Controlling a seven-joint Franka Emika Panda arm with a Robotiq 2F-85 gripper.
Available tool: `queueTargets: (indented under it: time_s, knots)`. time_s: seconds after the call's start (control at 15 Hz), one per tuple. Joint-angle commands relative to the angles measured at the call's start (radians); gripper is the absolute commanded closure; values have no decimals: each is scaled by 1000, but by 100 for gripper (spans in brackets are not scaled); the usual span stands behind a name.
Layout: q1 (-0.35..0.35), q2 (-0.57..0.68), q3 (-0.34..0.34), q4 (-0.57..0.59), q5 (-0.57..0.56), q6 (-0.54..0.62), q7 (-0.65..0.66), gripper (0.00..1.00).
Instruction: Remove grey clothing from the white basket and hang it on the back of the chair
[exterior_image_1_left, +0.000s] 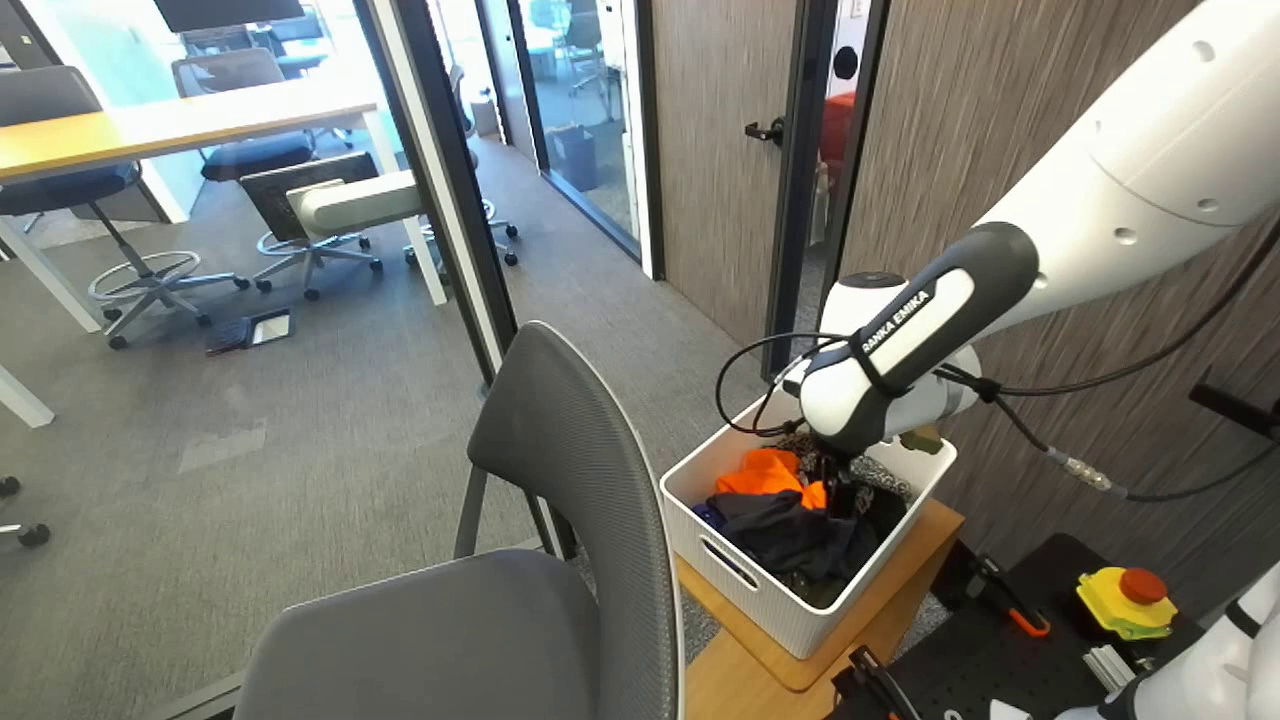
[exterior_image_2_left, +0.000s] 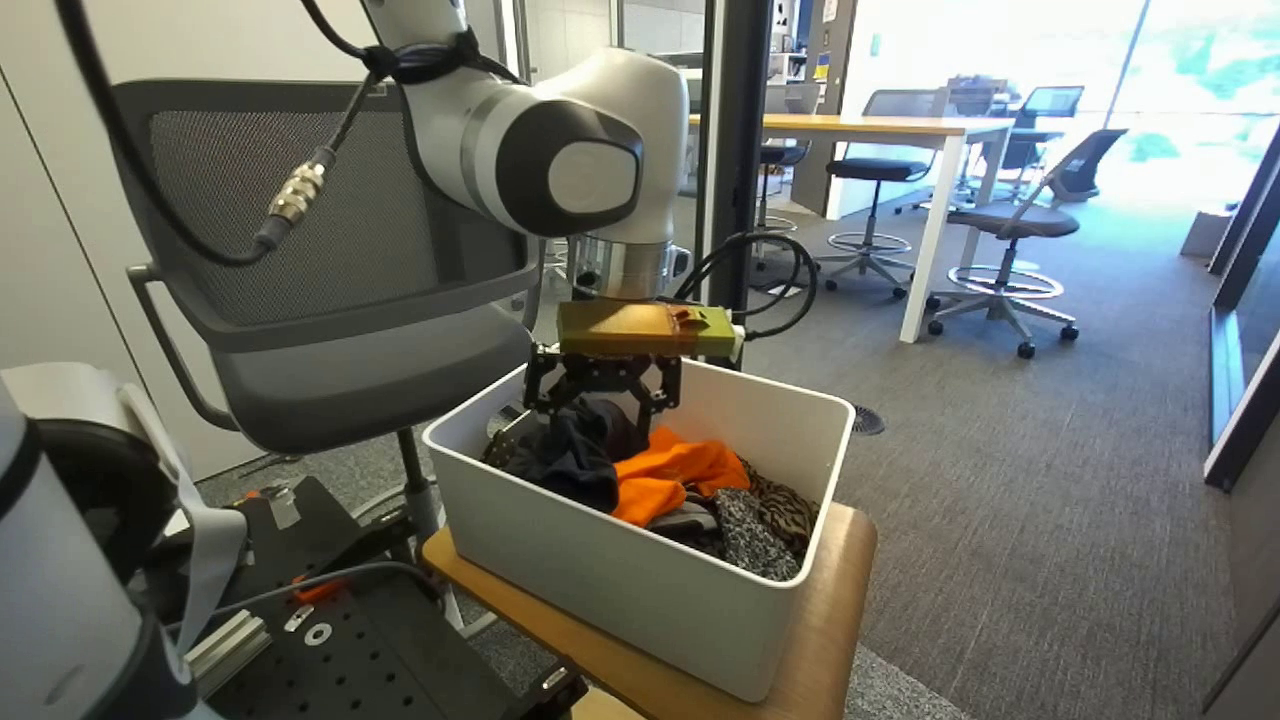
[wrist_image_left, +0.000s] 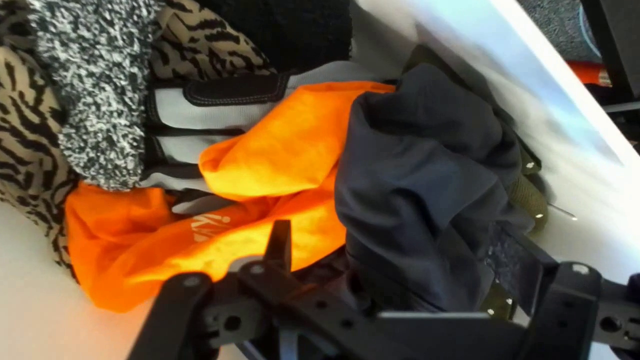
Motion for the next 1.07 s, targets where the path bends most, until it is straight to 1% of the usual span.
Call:
queueTargets:
  time_s: [0.0, 0.2, 0.4, 0.87, 0.93, 1.0]
  knots:
    - [-71, 113, 81, 82, 66, 9, -71, 0]
    - [-119, 169, 131, 116, 62, -2, -76, 0]
    - [-159, 200, 165, 125, 49, -21, -70, 0]
    - [-221, 222, 211, 121, 48, -19, -72, 1]
    - [-225, 221, 214, 120, 48, -18, -69, 25]
    - [-228, 220, 216, 119, 48, -20, -67, 26]
